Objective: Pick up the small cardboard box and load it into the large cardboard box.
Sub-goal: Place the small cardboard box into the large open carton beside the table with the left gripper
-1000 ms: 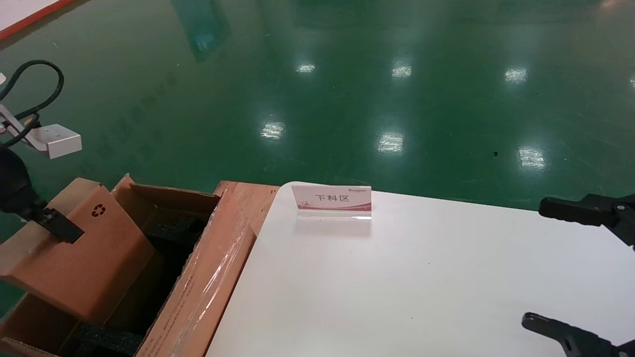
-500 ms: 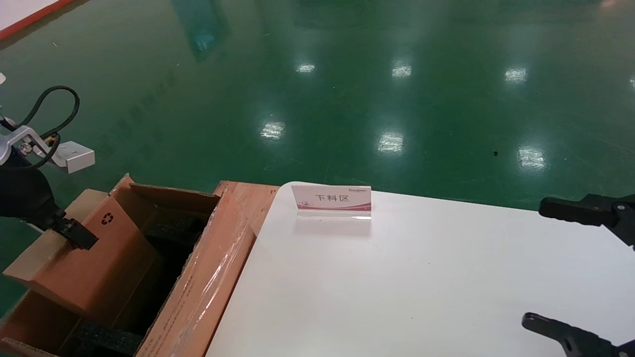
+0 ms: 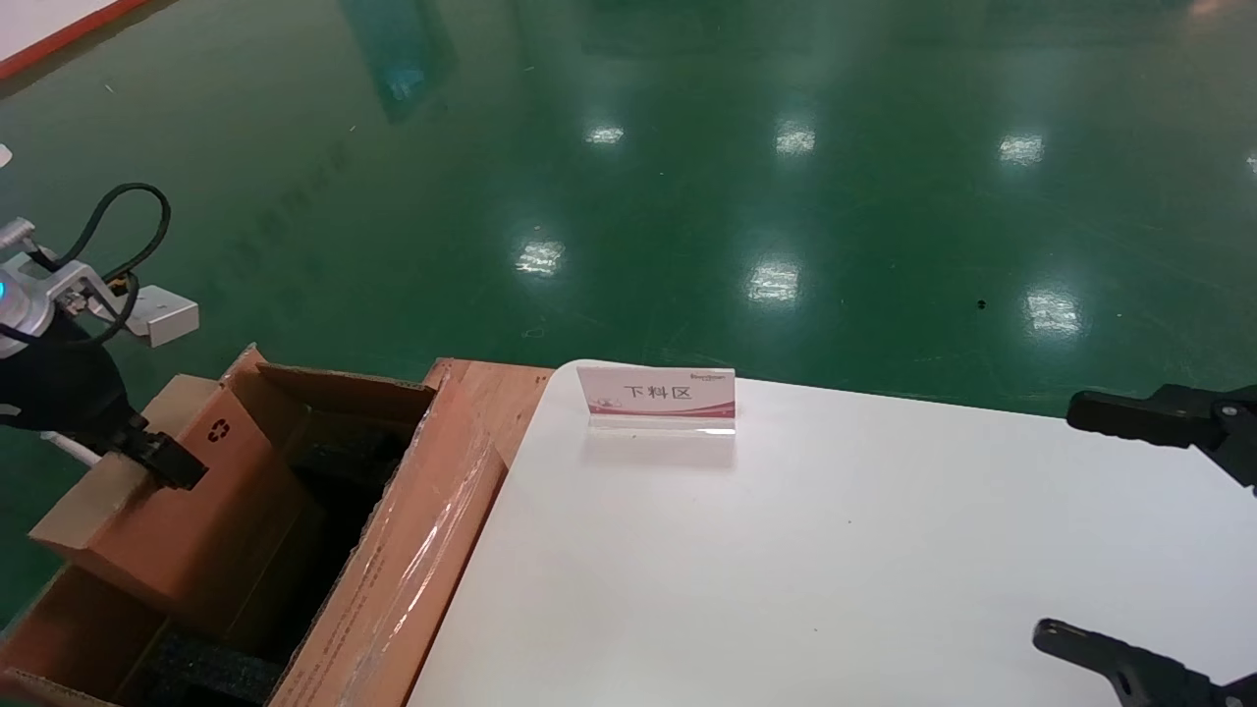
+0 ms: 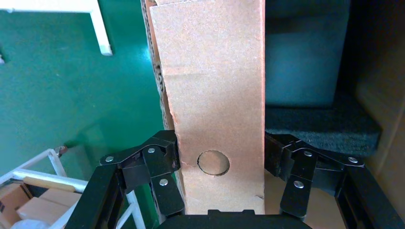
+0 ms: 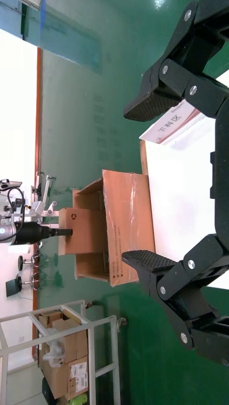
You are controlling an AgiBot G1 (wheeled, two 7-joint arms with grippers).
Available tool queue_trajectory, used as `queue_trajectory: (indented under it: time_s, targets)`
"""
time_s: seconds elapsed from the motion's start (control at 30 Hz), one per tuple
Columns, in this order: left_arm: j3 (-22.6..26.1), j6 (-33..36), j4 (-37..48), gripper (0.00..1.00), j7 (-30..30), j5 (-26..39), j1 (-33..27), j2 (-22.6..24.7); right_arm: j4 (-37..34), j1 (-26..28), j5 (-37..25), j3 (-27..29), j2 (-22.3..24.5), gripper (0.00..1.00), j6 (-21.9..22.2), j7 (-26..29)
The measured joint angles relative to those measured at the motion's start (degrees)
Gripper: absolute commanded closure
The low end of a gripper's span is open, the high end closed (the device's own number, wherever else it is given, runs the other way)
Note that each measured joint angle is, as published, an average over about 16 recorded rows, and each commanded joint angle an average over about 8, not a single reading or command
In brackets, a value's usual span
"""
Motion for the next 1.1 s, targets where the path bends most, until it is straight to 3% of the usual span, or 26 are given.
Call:
queue_trajectory:
  time_s: [1.1]
  targets:
    - [-1.26, -4.14, 8.86, 1.00, -0.49, -2.47, 12.87, 3.16, 0.00, 0.02, 0.07, -0.10, 0.04, 0.00, 0.05, -0.05]
